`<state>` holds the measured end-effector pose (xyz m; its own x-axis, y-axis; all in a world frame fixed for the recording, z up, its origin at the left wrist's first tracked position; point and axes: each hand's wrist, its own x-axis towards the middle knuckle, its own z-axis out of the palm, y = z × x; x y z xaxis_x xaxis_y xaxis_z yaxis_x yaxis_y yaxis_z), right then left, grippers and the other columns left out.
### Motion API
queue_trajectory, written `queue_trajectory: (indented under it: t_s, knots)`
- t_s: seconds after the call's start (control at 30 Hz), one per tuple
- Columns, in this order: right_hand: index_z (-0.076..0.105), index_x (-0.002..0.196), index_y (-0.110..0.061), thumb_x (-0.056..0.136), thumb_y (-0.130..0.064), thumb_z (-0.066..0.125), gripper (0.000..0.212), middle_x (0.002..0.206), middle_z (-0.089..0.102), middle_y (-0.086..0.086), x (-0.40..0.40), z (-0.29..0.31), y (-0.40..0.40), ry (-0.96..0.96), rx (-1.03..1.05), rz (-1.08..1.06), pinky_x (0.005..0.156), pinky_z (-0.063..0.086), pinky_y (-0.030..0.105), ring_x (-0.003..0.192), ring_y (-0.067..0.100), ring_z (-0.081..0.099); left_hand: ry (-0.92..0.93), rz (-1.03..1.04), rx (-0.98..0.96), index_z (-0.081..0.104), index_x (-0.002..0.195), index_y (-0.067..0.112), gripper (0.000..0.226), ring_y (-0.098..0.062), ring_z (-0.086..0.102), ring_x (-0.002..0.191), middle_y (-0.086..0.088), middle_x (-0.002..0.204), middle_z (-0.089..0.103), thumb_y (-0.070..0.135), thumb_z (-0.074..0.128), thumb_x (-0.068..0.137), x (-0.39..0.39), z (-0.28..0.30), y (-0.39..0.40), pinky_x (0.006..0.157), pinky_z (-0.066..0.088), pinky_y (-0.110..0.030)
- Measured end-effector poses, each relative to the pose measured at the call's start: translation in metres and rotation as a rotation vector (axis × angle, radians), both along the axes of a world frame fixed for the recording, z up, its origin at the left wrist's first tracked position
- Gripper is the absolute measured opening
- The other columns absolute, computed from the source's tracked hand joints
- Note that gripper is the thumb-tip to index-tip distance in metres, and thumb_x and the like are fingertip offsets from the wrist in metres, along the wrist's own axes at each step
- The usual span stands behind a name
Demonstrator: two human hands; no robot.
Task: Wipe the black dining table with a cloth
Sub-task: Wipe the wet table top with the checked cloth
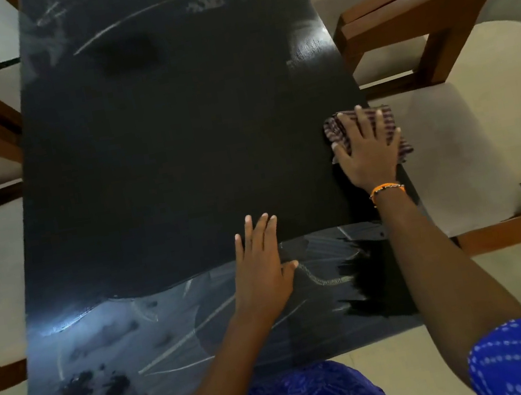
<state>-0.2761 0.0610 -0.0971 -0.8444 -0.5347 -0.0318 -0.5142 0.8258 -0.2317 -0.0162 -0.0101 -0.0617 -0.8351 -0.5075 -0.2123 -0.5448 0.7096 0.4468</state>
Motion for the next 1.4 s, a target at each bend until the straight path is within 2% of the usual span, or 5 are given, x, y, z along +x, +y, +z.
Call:
queue_trajectory:
  t_s: [0.5,0.73,1.0,1.27,1.4]
  knots:
    - [0.025,0.148,-0.032,0.088,-0.044,0.036,0.063,0.159,0.02,0.003,0.117,0.008,0.105,0.004,0.07,-0.103,0.11,0.019,0.06,0.144,0.033,0.019,-0.017,-0.101,0.0,0.01,0.148,0.018,0.072,-0.021,-0.008,0.145,-0.002,0.158,0.006,0.034,0.051,0.091,0.005,-0.011,0.013,0.115,-0.005,-0.037]
    - [0.028,0.146,-0.037,0.088,-0.063,0.025,0.064,0.155,0.028,-0.001,0.119,0.017,0.129,0.051,0.202,0.137,0.108,0.018,0.056,0.142,0.028,0.023,0.025,-0.097,0.005,0.01,0.148,0.019,0.069,-0.021,-0.007,0.145,-0.002,0.158,0.007,0.033,0.049,0.092,0.037,-0.013,0.004,0.113,-0.007,-0.034]
    - [0.018,0.15,-0.029,0.09,-0.059,0.031,0.068,0.16,0.012,0.004,0.146,0.011,0.036,0.001,0.103,0.108,0.115,0.003,0.058,0.148,0.032,0.004,0.015,0.027,0.024,0.012,0.148,0.017,0.07,-0.022,-0.007,0.145,-0.003,0.158,0.007,0.033,0.05,0.092,0.08,-0.01,-0.028,0.114,-0.005,-0.036]
    - [0.021,0.15,-0.027,0.091,-0.051,0.035,0.065,0.159,0.017,0.006,0.249,0.009,-0.119,-0.014,0.043,0.423,0.115,-0.002,0.057,0.146,0.035,0.008,-0.025,0.215,-0.009,0.013,0.148,0.013,0.071,-0.024,-0.005,0.146,-0.006,0.158,0.008,0.029,0.053,0.09,0.147,-0.005,-0.068,0.115,-0.005,-0.039]
    - [0.027,0.149,-0.026,0.089,-0.044,0.042,0.064,0.158,0.02,0.006,0.31,0.01,-0.178,-0.042,-0.004,0.642,0.115,-0.005,0.054,0.146,0.034,0.01,-0.004,0.488,0.016,0.019,0.146,0.006,0.073,-0.028,0.003,0.145,-0.012,0.156,0.017,0.016,0.06,0.085,0.19,-0.004,-0.089,0.116,0.001,-0.047]
